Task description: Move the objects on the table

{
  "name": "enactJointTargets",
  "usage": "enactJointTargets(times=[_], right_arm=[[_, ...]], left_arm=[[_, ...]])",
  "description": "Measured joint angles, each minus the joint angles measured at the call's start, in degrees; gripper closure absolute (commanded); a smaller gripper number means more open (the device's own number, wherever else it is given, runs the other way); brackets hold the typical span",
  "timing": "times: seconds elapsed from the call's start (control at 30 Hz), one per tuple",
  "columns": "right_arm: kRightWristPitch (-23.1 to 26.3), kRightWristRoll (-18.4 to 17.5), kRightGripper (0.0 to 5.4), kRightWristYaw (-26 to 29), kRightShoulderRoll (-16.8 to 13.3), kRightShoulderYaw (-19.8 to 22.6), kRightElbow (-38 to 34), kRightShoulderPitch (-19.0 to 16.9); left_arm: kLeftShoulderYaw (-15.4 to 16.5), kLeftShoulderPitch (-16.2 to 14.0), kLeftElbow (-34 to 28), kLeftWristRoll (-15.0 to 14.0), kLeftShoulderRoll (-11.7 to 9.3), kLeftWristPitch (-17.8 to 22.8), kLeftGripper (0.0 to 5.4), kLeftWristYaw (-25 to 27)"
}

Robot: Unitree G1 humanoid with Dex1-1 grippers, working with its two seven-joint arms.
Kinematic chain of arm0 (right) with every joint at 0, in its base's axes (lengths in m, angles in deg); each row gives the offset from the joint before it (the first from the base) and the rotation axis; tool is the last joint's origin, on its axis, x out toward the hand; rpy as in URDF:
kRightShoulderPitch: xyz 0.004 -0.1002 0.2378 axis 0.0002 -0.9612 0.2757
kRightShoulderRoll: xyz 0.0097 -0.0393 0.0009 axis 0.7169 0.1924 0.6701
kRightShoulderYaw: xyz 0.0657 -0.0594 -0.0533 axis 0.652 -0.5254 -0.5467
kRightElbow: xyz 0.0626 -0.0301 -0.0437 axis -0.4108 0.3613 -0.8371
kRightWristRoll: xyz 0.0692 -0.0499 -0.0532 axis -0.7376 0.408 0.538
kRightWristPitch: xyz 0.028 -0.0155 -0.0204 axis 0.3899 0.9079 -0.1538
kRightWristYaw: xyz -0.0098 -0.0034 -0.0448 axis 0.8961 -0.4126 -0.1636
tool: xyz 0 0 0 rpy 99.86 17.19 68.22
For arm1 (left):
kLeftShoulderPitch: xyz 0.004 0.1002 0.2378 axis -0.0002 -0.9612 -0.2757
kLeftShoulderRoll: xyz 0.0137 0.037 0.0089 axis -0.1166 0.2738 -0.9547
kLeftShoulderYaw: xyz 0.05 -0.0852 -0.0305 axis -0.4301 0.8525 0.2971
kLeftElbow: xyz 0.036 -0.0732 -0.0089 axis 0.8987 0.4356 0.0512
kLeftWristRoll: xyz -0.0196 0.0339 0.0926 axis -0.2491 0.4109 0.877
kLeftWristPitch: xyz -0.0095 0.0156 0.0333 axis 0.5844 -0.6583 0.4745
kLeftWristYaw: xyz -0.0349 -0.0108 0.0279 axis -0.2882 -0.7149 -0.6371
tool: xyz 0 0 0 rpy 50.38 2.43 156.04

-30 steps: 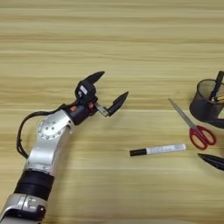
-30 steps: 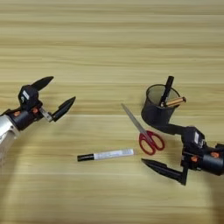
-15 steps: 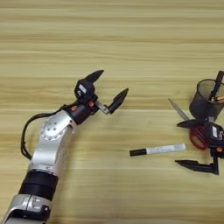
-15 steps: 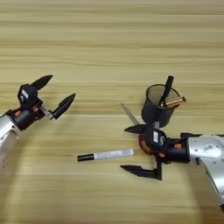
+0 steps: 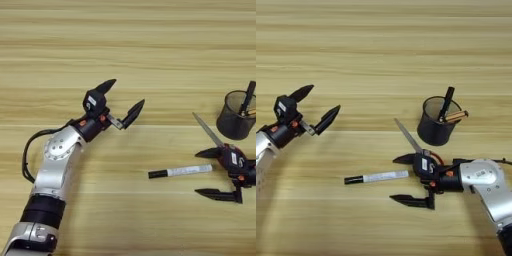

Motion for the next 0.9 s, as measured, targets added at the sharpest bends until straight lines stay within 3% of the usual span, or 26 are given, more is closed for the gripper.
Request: enactJointTargets(times=[0.47,0.9], right_arm=[[0.15,-0.39,2.62,1.07,-0.12,-1.40,0.32,0.66],[1.62,-2.39,4.05,3.62,-2.14,-0.77,1.48,0.55]], left_arm=[[0.22,-0.05,-0.06,-0.01,-0.05,0.01,0.00,0.20],[0.21,-0.05,-0.06,0.00,-0.08,0.01,0.00,0.19]])
